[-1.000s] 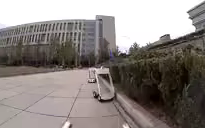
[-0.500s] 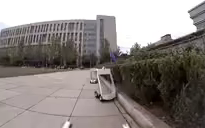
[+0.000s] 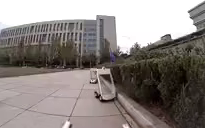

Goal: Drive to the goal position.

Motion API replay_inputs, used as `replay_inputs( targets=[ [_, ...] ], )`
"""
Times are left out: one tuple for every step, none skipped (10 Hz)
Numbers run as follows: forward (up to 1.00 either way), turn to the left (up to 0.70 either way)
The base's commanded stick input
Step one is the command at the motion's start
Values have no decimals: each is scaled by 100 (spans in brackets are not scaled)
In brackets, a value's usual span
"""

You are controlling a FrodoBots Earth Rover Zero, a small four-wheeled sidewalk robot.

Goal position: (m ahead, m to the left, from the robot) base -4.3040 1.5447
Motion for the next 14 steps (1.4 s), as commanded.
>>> replay_inputs(
  targets=[
    [16, 0],
    [12, 0],
    [8, 0],
    [5, 0],
    [22, 0],
    [64, 0],
    [70, 0],
    [70, 11],
    [70, 24],
    [70, 34],
    [70, 35],
    [70, 35],
    [70, 35],
    [70, 35]
  ],
)
